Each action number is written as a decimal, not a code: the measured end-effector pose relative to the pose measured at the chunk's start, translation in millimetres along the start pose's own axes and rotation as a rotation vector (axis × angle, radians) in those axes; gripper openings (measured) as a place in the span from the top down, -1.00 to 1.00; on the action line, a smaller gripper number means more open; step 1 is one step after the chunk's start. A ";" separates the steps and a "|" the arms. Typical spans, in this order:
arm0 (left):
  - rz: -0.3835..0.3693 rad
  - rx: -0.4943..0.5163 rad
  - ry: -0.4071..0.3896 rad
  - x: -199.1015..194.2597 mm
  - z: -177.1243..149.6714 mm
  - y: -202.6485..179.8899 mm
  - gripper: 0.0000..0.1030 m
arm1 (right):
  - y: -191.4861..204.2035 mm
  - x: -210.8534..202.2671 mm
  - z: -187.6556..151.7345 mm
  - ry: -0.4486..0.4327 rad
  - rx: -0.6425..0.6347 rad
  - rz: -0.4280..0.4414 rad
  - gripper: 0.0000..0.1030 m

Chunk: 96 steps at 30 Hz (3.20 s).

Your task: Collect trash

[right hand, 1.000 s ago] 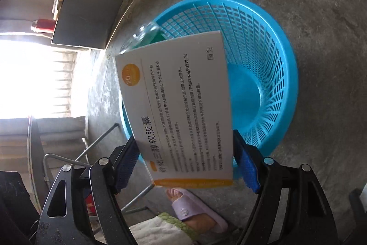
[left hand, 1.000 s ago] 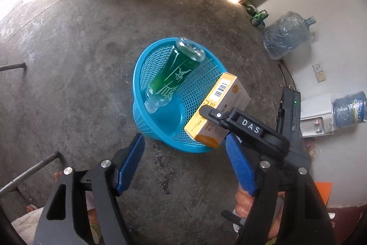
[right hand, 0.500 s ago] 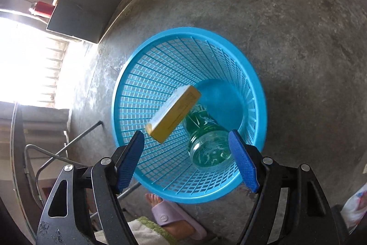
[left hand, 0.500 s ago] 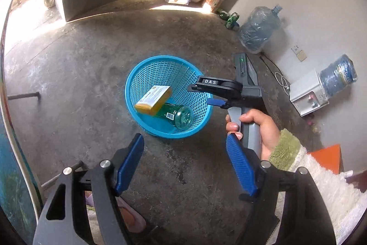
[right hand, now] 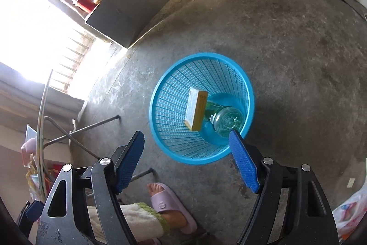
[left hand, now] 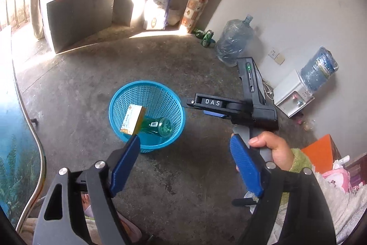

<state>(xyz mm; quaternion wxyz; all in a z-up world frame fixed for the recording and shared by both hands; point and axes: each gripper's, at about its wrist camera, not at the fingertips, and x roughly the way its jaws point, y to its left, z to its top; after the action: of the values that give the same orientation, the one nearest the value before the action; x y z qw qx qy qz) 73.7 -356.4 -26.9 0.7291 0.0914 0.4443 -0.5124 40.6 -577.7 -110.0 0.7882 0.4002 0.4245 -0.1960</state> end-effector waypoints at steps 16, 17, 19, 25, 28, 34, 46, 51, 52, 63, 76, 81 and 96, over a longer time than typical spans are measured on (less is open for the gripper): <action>0.182 -0.009 -0.122 -119.6 -49.6 1.0 -0.74 | 124.8 -114.4 -55.1 -0.260 -0.365 -0.035 -0.84; 0.204 -0.015 -0.134 -126.7 -52.0 4.2 -0.74 | 134.7 -115.8 -58.5 -0.263 -0.390 -0.036 -0.84; 0.245 -0.029 -0.161 -141.3 -55.8 12.0 -0.74 | 154.8 -116.5 -64.1 -0.277 -0.442 -0.049 -0.84; 0.332 -0.096 -0.220 -186.4 -72.3 42.1 -0.77 | 212.4 -117.3 -85.4 -0.335 -0.568 -0.093 -0.84; 0.401 -0.141 -0.258 -212.7 -91.2 61.1 -0.89 | 239.3 -118.3 -104.7 -0.378 -0.630 -0.118 -0.84; 0.558 -0.272 -0.295 -259.3 -136.0 104.5 -0.89 | 284.0 -99.0 -135.3 -0.369 -0.764 -0.095 -0.84; 0.640 -0.452 -0.306 -314.4 -196.7 163.0 -0.89 | 360.9 -66.3 -165.8 -0.284 -0.887 0.039 -0.84; 0.658 -0.460 -0.344 -329.6 -205.8 172.1 -0.89 | 382.5 -56.2 -174.6 -0.247 -0.914 0.124 -0.84; 0.647 -0.467 -0.356 -332.3 -206.9 174.8 -0.89 | 387.4 -54.6 -175.1 -0.236 -0.909 0.147 -0.84; 0.547 -0.418 -0.378 -343.3 -179.4 206.0 -0.89 | 418.9 -21.7 -151.4 -0.064 -0.785 0.311 -0.84; 0.649 -0.571 -0.147 -332.7 -186.4 264.8 -0.74 | 413.6 8.2 -130.6 0.039 -0.721 0.361 -0.84; 0.680 -0.696 -0.045 -317.8 -211.7 279.8 -0.43 | 420.4 19.7 -129.9 0.083 -0.732 0.388 -0.84; 0.664 -0.713 -0.052 -307.5 -205.7 291.7 -0.28 | 477.5 12.6 -120.5 0.007 -1.053 0.429 -0.55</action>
<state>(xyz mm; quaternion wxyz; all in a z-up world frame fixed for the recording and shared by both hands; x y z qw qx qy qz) 176.8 103.1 -13.8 0.8498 -0.0401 0.5208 -0.0702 295.7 -193.4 62.9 0.9022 0.0312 0.3766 0.2079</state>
